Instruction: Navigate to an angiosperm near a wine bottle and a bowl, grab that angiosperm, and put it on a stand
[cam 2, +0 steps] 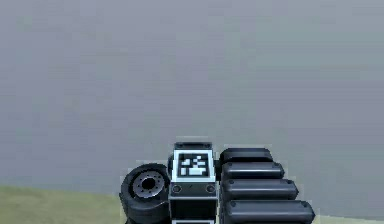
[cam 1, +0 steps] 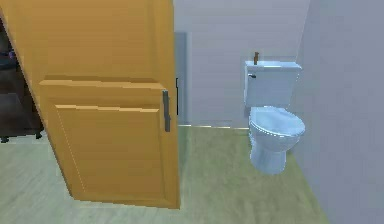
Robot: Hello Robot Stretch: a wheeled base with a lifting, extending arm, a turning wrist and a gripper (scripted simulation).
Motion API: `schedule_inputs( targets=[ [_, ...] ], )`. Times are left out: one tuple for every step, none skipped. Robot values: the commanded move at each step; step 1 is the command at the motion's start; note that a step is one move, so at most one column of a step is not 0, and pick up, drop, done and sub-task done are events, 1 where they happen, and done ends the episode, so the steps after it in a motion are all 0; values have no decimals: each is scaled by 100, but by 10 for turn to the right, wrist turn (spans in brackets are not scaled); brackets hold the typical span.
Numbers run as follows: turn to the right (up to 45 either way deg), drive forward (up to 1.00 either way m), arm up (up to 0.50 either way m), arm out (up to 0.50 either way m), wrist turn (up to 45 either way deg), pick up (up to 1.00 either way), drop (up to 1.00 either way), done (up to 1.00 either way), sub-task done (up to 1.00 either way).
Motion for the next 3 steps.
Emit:
schedule_inputs(
  targets=[
    [30,0,0,0,0,0,0,0,0],
    [0,100,0,0,0,0,0,0,0],
    [30,0,0,0,0,0,0,0,0]
  ],
)
